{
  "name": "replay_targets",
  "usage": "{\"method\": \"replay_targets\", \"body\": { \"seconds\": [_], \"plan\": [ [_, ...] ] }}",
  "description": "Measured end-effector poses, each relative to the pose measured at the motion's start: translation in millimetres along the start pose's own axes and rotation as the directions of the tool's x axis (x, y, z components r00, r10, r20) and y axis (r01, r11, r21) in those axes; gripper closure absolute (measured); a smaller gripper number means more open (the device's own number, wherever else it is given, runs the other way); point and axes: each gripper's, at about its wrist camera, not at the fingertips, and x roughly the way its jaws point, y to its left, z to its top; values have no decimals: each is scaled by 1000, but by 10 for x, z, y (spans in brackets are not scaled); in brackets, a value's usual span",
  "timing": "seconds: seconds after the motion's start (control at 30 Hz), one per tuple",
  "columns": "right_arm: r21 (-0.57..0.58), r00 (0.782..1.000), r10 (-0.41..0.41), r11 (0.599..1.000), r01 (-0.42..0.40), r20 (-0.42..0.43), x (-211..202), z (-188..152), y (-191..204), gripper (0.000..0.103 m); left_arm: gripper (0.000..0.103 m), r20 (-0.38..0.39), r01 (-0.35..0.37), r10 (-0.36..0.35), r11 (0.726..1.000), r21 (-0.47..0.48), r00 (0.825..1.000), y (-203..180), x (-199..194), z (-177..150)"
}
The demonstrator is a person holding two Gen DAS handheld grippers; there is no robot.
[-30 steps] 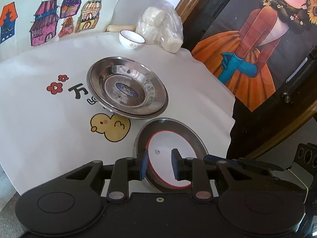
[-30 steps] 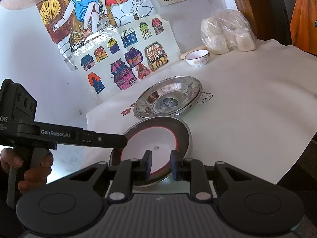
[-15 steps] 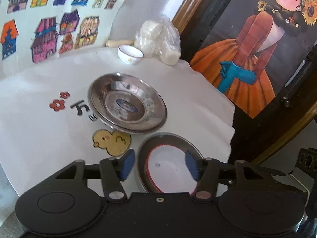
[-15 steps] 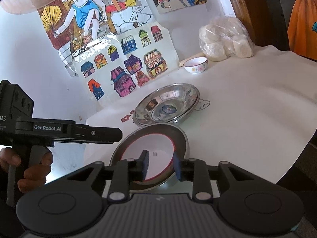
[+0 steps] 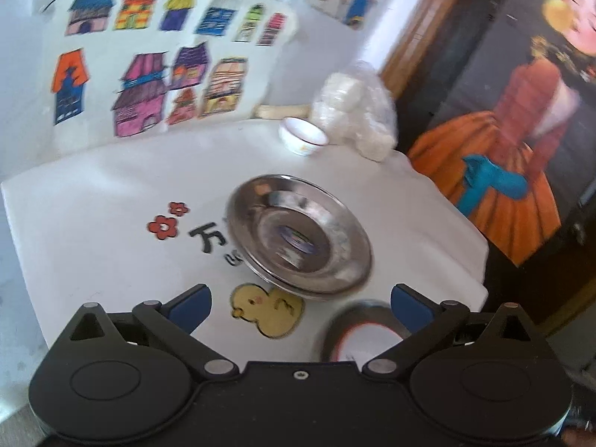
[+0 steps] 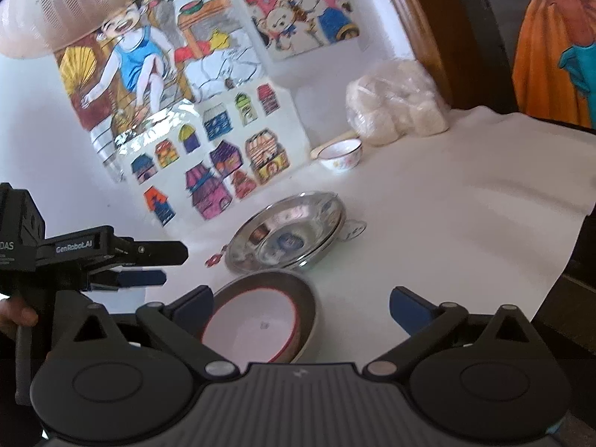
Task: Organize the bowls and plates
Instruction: 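Move both tools to the second red-rimmed white bowl by the dough bag and grasp its rim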
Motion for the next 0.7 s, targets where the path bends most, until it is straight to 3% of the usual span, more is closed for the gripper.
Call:
{"method": "replay_targets", "body": {
  "seconds": [0.23, 0.33, 0.4, 0.5, 0.7],
  "plan": [
    [6, 999, -44, 999, 44, 16, 63, 47, -69, 0, 1, 36, -94, 97, 993, -69, 995, 184, 84, 294],
    [15, 991, -130, 991, 130, -27, 156, 57, -109, 0, 1, 17, -144, 146, 986, -80, 989, 229, 127, 423],
    [18, 978, -199, 980, 200, -58, 218, 59, -162, 0, 1, 17, -185, 187, 981, -53, 982, 222, 147, 498],
    [33, 970, -228, 972, 232, -85, 252, 100, -272, 0, 1, 24, -239, 239, 971, 4, 971, 206, 184, 600],
    [-42, 956, -294, 955, 293, -13, 247, 487, -327, 0, 1, 4, -287, 287, 956, 68, 958, 229, 439, 922]
  ]
}}
